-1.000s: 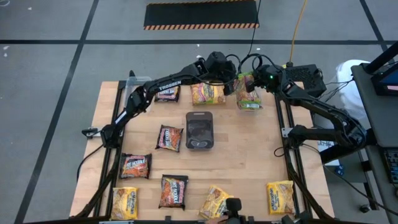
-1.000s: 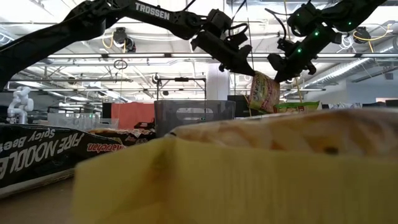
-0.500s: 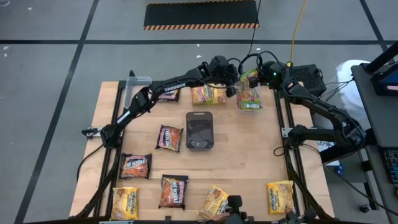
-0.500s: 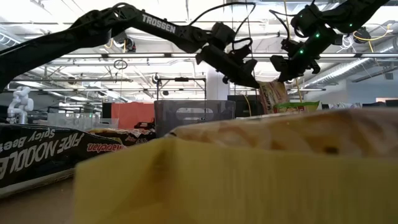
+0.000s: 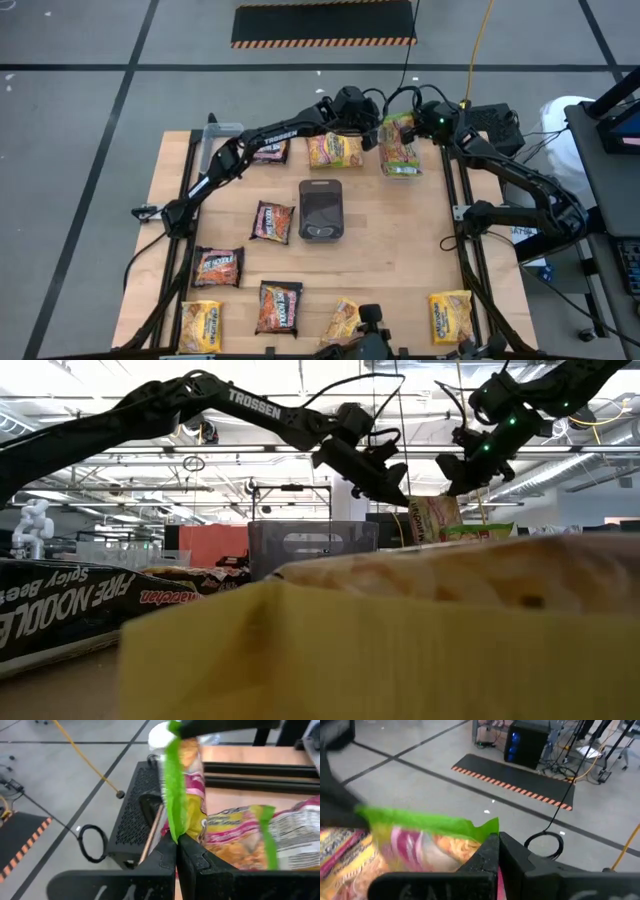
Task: Sort Maruchan noodles
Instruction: Put the right green noodle pack into the right transparent bin
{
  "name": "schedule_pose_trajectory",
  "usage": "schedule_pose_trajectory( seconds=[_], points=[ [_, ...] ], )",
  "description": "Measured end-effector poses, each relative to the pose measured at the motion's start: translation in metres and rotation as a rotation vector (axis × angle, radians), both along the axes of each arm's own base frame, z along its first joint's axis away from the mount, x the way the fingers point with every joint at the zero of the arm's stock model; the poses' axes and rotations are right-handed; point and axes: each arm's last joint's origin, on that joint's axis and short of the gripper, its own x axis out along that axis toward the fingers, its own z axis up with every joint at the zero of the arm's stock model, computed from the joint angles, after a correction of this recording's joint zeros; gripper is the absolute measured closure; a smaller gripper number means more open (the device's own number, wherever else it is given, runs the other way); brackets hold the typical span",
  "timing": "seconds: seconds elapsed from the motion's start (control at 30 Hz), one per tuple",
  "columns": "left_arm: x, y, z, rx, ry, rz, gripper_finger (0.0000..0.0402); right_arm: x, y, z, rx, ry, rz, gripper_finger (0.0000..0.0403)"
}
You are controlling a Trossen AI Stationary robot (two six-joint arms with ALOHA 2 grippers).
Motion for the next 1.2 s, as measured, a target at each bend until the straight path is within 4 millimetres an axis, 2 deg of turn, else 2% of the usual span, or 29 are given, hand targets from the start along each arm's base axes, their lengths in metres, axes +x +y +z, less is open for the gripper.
schedule_pose_trajectory(
  seconds=[0.4, 0.77, 1.2],
  points=[
    [-0.005, 0.008, -0.002, 0.002, 0.031, 0.035, 0.0401, -0.004, 0.004, -0.023, 0.025, 0.015, -0.006, 0.0403],
    [0.002, -0.007, -0.003, 0.021, 0.043, -0.008, 0.0401, -0.002, 0.006, -0.024, 0.05, 0.002, 0.1, 0.0403],
    [0.002, -0.008, 0.0, 0.006, 0.023, 0.001, 0.0401, -0.013, 0.022, -0.019, 0.061, 0.12, 0.149, 0.0403]
  ],
)
